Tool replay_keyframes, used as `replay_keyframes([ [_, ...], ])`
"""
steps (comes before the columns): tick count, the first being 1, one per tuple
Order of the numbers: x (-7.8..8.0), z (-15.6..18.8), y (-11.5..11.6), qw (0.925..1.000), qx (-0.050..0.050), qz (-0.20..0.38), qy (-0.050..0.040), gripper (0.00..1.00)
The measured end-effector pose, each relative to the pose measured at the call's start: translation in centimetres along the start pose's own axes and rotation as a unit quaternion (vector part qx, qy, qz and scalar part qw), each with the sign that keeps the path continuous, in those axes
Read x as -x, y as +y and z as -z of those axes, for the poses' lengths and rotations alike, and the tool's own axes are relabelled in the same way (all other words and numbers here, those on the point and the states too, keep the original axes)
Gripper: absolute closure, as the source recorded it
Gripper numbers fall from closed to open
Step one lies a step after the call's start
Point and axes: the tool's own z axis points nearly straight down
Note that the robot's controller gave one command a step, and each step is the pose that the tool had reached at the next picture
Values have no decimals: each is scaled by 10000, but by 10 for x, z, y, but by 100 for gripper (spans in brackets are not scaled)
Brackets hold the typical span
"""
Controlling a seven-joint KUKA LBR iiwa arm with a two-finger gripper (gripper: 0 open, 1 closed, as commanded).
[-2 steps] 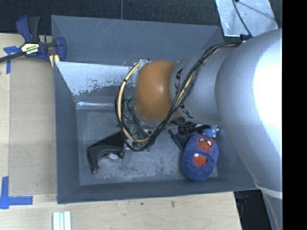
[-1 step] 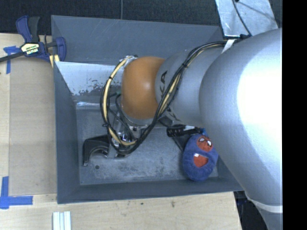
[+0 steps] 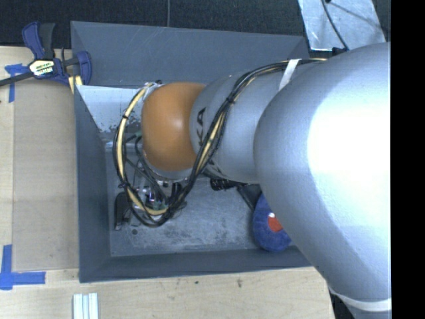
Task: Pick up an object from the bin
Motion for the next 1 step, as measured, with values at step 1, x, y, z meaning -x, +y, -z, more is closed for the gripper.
replay_keyframes([
  [1,18,-35,-51,9976,-31,-689,46,0],
])
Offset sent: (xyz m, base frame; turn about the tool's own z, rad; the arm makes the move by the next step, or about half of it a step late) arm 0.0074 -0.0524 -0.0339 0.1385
